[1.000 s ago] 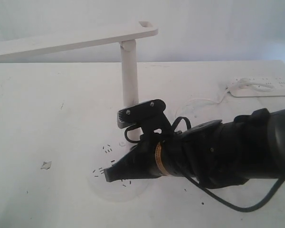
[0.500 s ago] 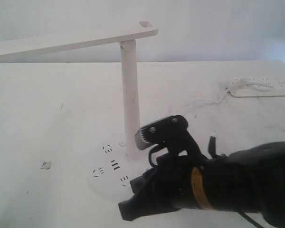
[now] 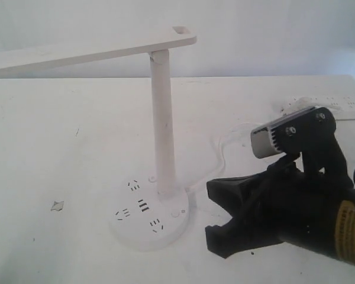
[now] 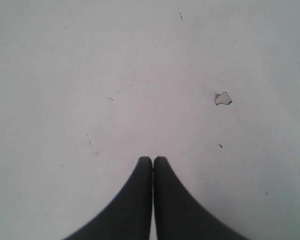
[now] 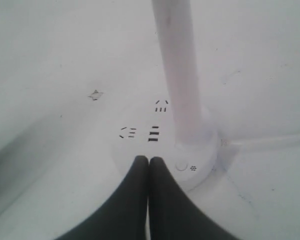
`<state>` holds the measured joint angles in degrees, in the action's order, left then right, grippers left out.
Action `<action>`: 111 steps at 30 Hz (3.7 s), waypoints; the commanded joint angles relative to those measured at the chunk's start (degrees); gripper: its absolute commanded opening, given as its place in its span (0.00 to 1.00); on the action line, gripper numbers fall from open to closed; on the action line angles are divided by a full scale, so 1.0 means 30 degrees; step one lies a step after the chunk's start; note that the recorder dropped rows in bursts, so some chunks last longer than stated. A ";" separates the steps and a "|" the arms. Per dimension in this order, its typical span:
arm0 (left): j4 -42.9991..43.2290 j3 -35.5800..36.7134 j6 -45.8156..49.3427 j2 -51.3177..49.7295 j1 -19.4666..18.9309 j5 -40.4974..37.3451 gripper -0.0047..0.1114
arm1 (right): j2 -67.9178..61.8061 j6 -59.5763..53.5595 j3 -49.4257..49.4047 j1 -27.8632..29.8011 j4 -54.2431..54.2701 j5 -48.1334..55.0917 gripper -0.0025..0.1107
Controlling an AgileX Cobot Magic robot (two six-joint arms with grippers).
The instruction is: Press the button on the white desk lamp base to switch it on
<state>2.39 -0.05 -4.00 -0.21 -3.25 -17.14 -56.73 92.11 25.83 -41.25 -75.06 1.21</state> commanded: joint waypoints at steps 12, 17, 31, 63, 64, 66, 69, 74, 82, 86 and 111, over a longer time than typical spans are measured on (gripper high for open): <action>-0.0067 0.0017 -0.0020 0.0069 -0.0012 -0.0138 0.04 | -0.8141 -0.1628 0.3022 0.0045 -0.0984 0.0346 0.02; -0.0067 0.0017 -0.0020 0.0069 -0.0012 -0.0138 0.04 | -0.9558 -0.1457 0.4138 0.0045 -0.0948 0.1790 0.02; -0.0067 0.0017 -0.0020 0.0069 -0.0012 -0.0138 0.04 | -1.3582 -0.0492 0.6916 0.0045 -0.0413 0.0763 0.02; -0.0067 0.0017 -0.0020 0.0069 -0.0012 -0.0138 0.04 | -1.4251 0.0233 0.6485 0.0045 0.1141 0.1949 0.02; -0.0067 0.0017 -0.0020 0.0069 -0.0012 -0.0138 0.04 | -1.4251 0.0233 0.6485 0.0045 0.1141 0.1949 0.02; -0.0067 0.0017 -0.0020 0.0069 -0.0012 -0.0138 0.04 | -1.4251 0.0233 0.6485 0.0045 0.1141 0.1949 0.02; -0.0067 0.0017 -0.0020 0.0069 -0.0012 -0.0138 0.04 | -1.4251 0.0194 0.6485 0.0045 0.1141 0.2181 0.02; -0.0067 0.0017 -0.0020 0.0069 -0.0012 -0.0138 0.04 | -1.4251 0.0163 0.6485 0.0045 0.1103 0.3312 0.02; -0.0067 0.0017 -0.0020 0.0069 -0.0012 -0.0138 0.04 | -1.4251 0.0163 0.6485 0.0045 0.1029 0.2525 0.02; -0.0067 0.0017 -0.0020 0.0069 -0.0012 -0.0138 0.04 | -1.4251 0.0163 0.6485 0.0045 0.0947 0.2608 0.02; -0.0067 0.0017 -0.0020 0.0069 -0.0012 -0.0138 0.04 | -1.6574 0.0210 0.6485 0.0045 0.0770 0.1587 0.02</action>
<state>2.39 -0.05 -4.00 -0.21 -3.25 -17.14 -103.00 92.51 46.78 -41.25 -73.67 7.82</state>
